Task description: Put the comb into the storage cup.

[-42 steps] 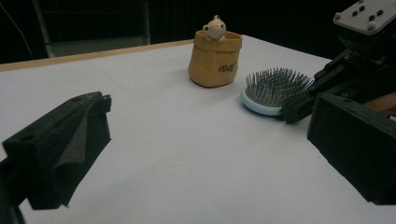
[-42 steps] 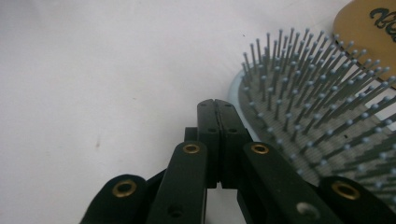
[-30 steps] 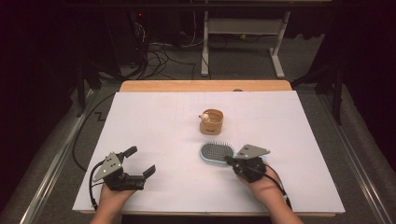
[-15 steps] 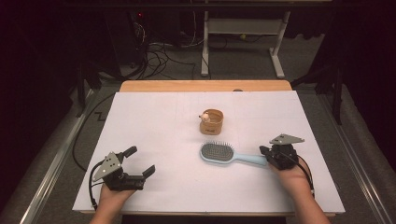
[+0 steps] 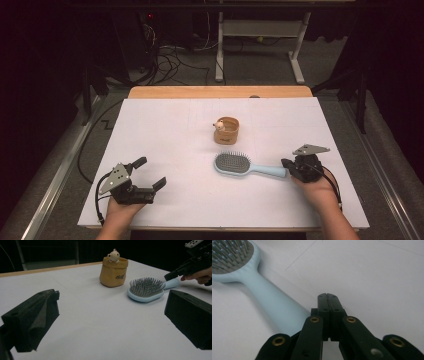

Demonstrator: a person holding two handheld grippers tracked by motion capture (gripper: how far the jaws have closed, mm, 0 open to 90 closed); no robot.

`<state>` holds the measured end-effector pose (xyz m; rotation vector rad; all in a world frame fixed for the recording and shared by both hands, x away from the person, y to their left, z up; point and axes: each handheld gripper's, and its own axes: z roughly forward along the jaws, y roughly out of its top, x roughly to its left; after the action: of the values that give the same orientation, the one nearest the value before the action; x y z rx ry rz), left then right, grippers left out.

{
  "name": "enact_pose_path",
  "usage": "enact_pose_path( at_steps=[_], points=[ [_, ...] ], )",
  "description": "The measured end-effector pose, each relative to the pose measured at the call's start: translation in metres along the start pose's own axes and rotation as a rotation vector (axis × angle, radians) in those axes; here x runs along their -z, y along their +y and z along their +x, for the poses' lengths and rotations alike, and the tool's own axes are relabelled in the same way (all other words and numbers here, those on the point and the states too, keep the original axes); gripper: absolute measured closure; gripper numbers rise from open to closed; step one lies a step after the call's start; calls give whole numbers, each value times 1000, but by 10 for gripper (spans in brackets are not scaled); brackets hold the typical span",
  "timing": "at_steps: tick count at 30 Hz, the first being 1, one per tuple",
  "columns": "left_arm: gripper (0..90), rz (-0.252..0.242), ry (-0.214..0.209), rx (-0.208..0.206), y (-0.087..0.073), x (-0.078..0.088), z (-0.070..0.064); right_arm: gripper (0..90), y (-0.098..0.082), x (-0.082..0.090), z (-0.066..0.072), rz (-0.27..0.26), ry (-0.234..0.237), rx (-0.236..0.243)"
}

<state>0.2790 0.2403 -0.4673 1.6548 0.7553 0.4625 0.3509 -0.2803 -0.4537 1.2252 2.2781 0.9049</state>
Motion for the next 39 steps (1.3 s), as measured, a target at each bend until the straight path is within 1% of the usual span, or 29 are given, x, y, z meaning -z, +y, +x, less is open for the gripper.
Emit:
enact_pose_path(
  at_steps=[5,9,12,13,17,22,27,31,34,36,37,39],
  points=[
    [5,-3,4,0,0,0,0,900,-5,2,1,-1,14,2],
    [5,-1,4,-1,0,0,0,900,-12,4,6,-4,31,13],
    [5,0,3,-3,0,0,0,900,-16,6,10,-17,38,15],
    [4,0,3,-3,0,0,-1,900,-17,7,13,-19,45,13],
    [5,-2,4,-1,0,0,-1,900,-22,11,22,-25,58,33],
    [5,-3,3,-3,0,0,-1,900,-26,18,35,-44,76,48],
    [5,-3,-1,0,0,1,-1,900,-32,21,49,-45,107,61],
    [5,-2,-3,-1,1,1,-1,900,-34,23,60,-49,136,82],
    [5,-2,-2,-2,1,1,-1,900,-33,24,63,-55,133,92],
    [5,-1,-2,-1,0,1,-1,900,-33,26,61,-69,122,83],
    [5,-1,-3,-1,0,1,-1,900,-33,27,58,-82,106,77],
    [4,-1,-4,-2,0,1,-1,900,-35,29,53,-110,76,47]
  ],
)
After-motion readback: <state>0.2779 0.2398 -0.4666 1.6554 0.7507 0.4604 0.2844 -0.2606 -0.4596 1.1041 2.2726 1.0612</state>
